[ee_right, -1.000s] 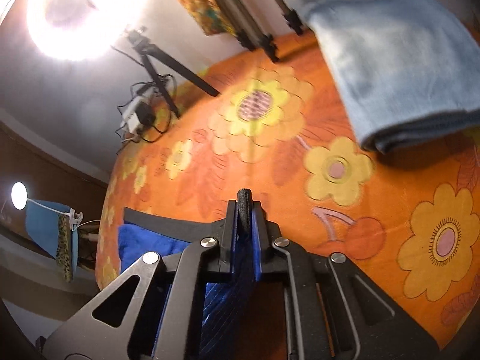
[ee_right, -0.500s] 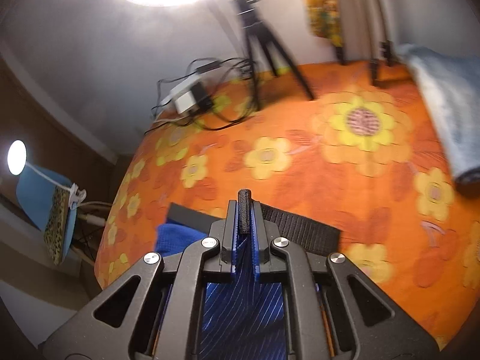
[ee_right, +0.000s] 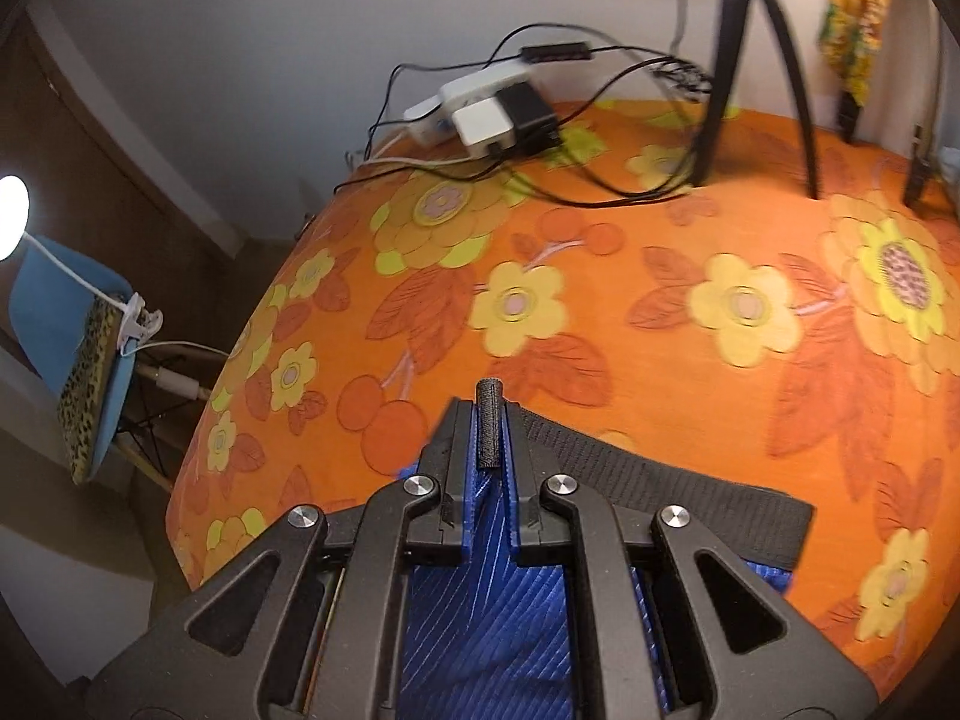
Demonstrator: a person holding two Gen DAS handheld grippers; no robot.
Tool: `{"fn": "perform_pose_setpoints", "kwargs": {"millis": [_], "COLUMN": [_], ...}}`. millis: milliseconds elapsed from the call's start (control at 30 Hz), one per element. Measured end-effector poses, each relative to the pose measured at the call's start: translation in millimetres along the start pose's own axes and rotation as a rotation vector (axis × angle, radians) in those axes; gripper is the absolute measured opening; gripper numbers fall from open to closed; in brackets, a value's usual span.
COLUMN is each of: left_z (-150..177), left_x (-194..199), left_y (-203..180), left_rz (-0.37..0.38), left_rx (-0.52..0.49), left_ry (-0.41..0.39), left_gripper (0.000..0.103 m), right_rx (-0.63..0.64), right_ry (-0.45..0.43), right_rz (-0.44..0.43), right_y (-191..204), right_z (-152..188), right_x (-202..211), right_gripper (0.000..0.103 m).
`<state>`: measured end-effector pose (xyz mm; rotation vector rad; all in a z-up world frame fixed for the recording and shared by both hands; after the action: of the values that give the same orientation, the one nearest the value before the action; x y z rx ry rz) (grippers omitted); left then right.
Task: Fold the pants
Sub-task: 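Lift the briefs with both grippers and fold them in half lengthwise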
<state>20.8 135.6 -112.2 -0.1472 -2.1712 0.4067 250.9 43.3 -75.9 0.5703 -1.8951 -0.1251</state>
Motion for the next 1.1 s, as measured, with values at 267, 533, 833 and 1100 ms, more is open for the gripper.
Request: {"fn": "perform_pose_setpoints", "kwargs": {"millis": [267,533,833,1100], "left_z": [5,3,-9,-30], "left_x": [-2,-3,16,1], "left_y": [18,27,32,39], "left_rz": [-0.008,-0.016,-0.013,0.039], "left_rx": [0.029,0.075,0.094,0.104], "left_ry": [0.039,0.081,0.024,0.059], "left_gripper": [0.003,0.004,0.033,0.033], "right_rx": [0.025,0.011,-0.007,-0.038], "right_ry": [0.078,0.11,0.038,0.015], "right_rz": [0.041,0.046,-0.002,0.027], "right_y": [17,16,9,-28], "right_z": [1,-2,-9,16], "right_x": [-55,-72,-33,21], "right_gripper": [0.008,0.011,0.051,0.051]}}
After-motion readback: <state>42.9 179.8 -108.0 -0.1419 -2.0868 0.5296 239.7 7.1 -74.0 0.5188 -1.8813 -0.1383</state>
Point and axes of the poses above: each gripper's, at about its wrist camera, not at the fingertips, and x roughly against the way its jaws point, y to its left, z to its underside, the point moved 2 cm from there along -x, roughly the way its jaws point, and after that the axes turned 6 degrees about y, right-handed, at the moved point
